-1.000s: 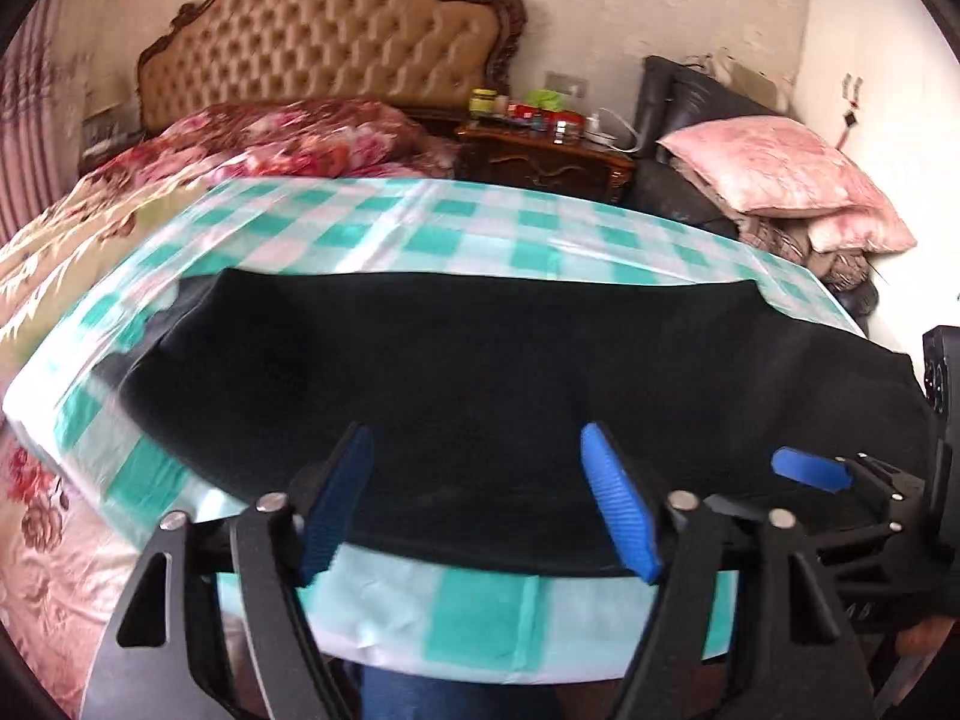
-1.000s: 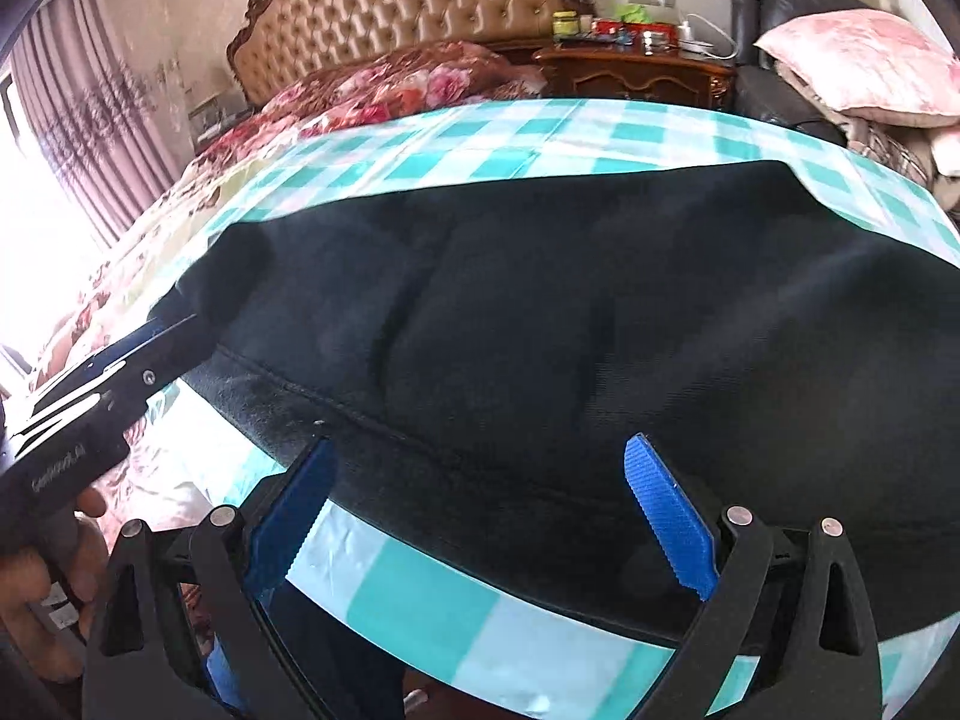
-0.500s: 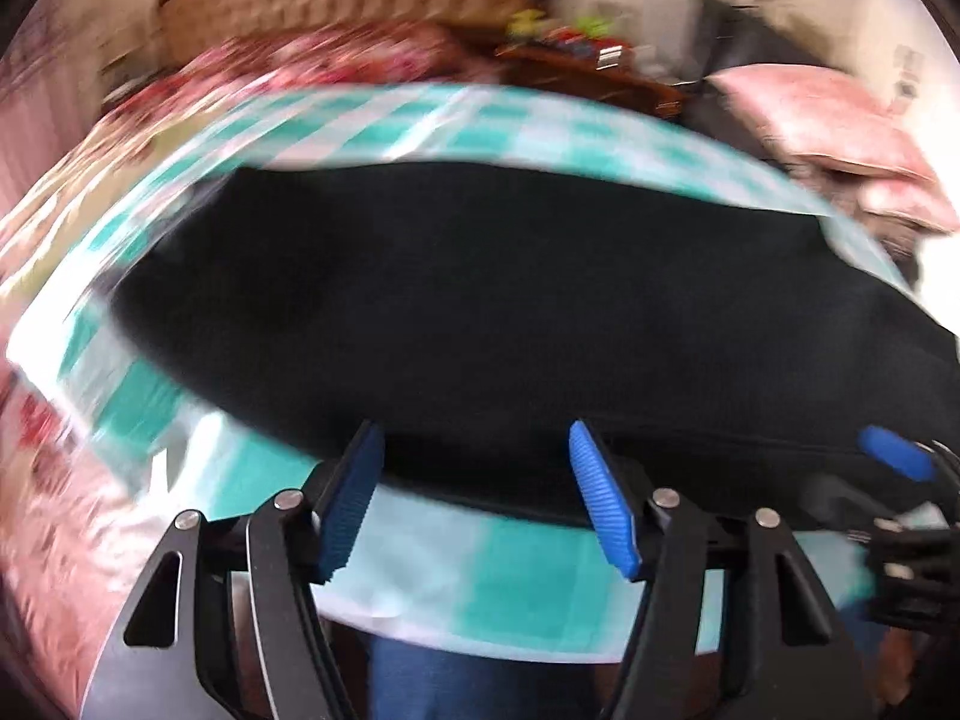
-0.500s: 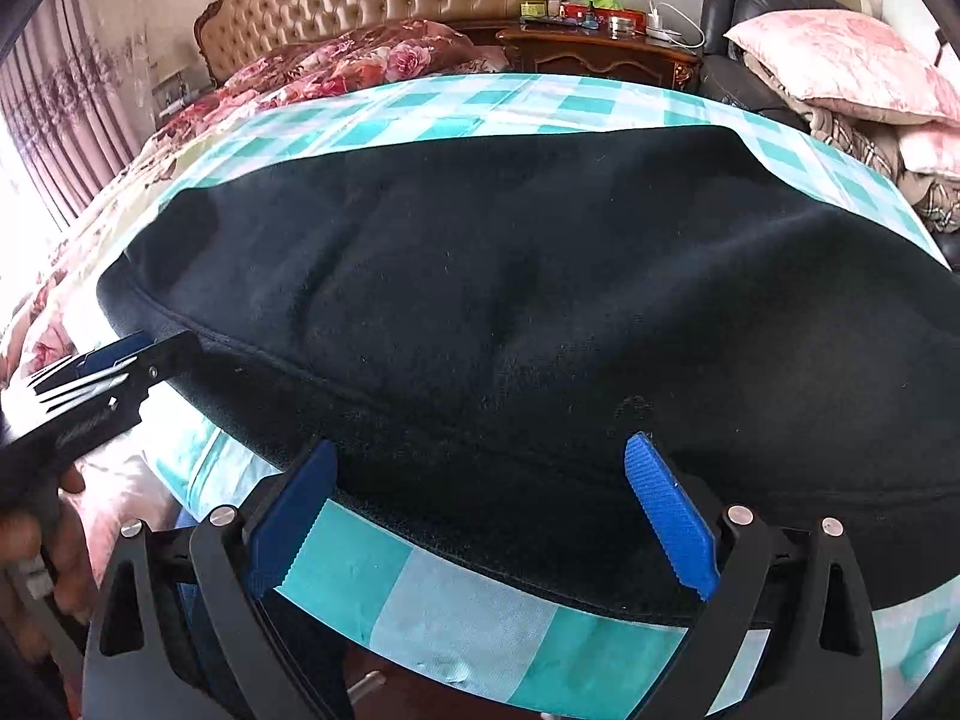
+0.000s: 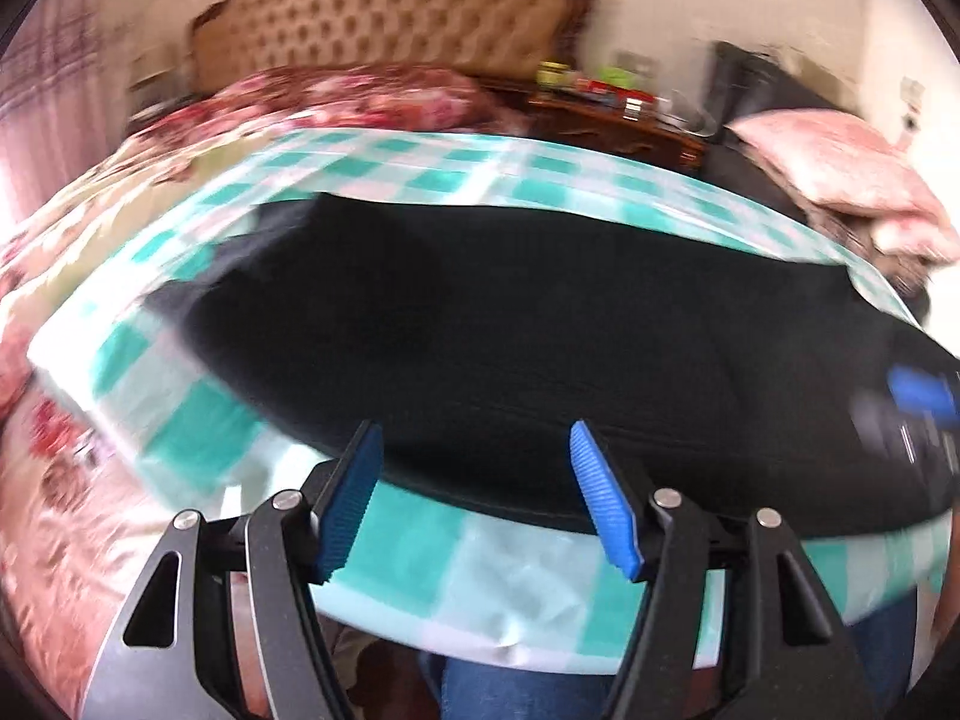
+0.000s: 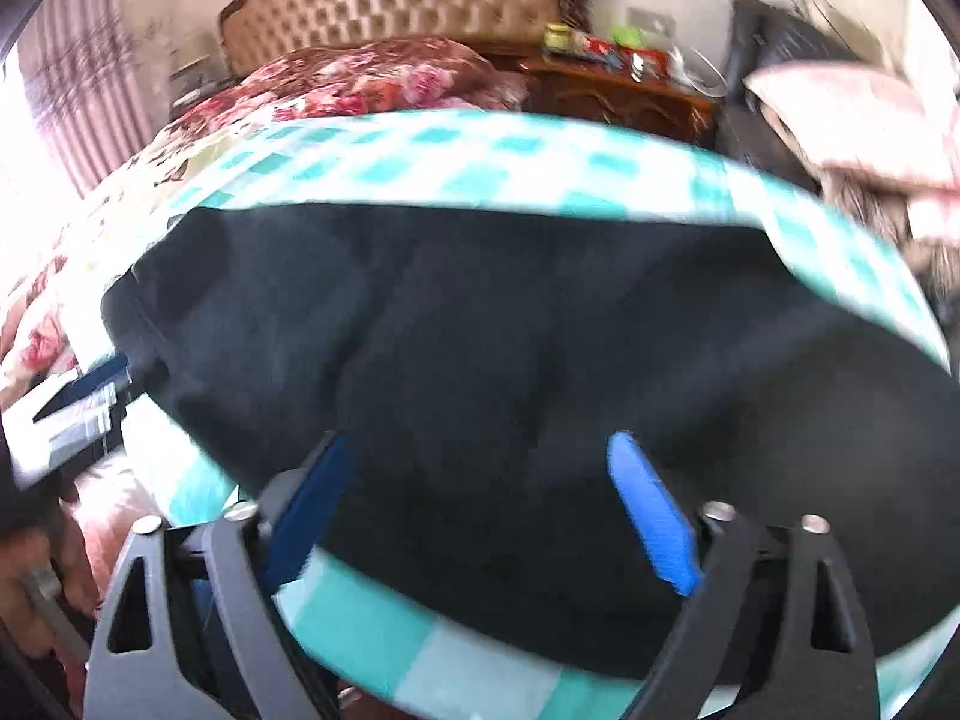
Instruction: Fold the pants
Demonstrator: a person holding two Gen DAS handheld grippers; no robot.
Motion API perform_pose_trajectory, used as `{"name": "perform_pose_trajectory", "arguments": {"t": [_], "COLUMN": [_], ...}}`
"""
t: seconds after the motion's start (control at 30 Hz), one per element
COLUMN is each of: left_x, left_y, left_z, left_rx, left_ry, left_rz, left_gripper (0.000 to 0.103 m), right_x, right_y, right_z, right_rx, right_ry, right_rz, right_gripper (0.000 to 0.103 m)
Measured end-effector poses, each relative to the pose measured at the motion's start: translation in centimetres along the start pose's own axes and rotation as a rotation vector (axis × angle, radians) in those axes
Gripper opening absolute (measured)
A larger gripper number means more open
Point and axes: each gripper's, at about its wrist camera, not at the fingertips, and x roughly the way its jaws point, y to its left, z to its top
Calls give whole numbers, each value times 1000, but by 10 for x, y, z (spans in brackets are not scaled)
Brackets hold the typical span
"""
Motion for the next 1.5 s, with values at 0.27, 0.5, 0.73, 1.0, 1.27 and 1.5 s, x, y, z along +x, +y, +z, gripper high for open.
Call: {"name": "perform_pose_trajectory", "arguments": {"t": [0.27,0.5,0.73,1.0,1.27,1.5], "left_x": [-2,-12,16,37,52,53], "left_y": [53,155,193,207,213,210], "left_z": [-13,-30,-15,-10,19,30], "left_rx": [-146,-512,-650,-762,-759,-722], "left_ry": [-28,-132,-149,-57,10,-27], "left_rz": [0,-194,-269,-362,-334,-361], "left_gripper": [70,69,56,51,52,52], "right_x": [99,137,124,133,172,175], "right_y": [17,23,59,169,218,216], "right_z": [90,113,129,130,147,144], "right_rx": [-175,-180,-169,-358,-378,-376], "right_ry": [63,58,-6,34,87,81], "right_rz": [-17,-73,-42,184,132,120], "right_gripper": [65,71,63,41,39,41]}}
